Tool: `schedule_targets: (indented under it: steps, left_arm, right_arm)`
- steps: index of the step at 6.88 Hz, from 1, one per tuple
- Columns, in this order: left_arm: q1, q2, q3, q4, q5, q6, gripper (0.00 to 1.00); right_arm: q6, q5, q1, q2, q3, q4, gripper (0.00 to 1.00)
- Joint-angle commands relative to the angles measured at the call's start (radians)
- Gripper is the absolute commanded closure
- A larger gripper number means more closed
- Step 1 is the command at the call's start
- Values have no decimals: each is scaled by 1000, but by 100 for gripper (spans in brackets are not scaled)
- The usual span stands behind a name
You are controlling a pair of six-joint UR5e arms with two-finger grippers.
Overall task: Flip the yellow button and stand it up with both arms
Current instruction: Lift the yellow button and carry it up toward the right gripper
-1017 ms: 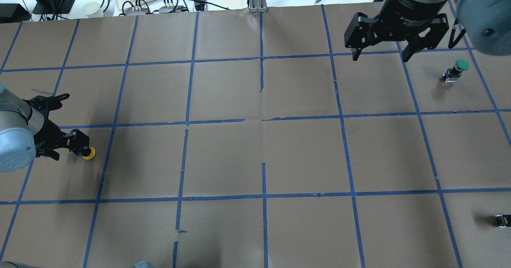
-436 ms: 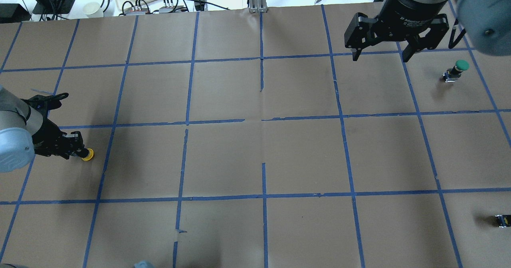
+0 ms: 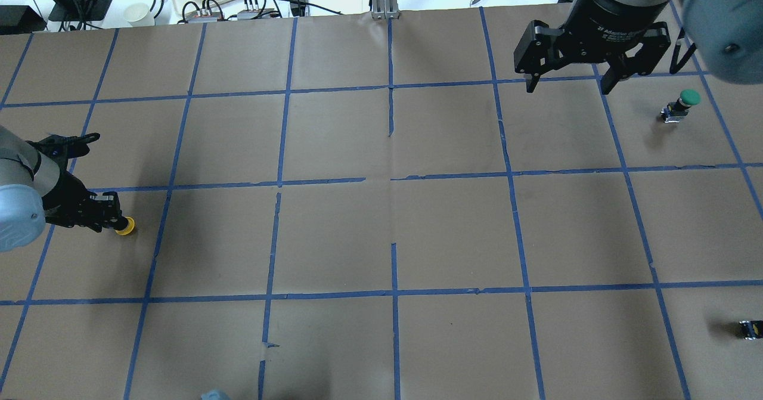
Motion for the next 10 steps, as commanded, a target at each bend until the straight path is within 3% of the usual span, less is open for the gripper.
schedule_targets:
  steps: [1,2,4,6,7,8,10]
  left_arm:
    - [-65,53,116,-291,-81,-54,99]
    - [-98,46,211,-455,-215,-168,98]
    - [-148,47,307,-723,-641,-403,97]
    - [-304,72,309,-739,-920,-639,99]
    - [-364,78,309,-739,-1072,-742,99]
    - [-397,78,295,-739,-1186,-784,99]
    - [-444,79,294,-740,-1361,-844,98]
  right_arm:
    - [-1,2,-5,1,-2,-8,0]
    - [-9,8,-15,2,-3,-10,0]
    - [5,237,-43,5,-3,4,0]
    - [170,479,-110,4,2,47,0]
    - [195,503,-124,1,2,83,0]
    - [273,603,-127,1,3,100,0]
    - [333,907,-159,-2,40,159,0]
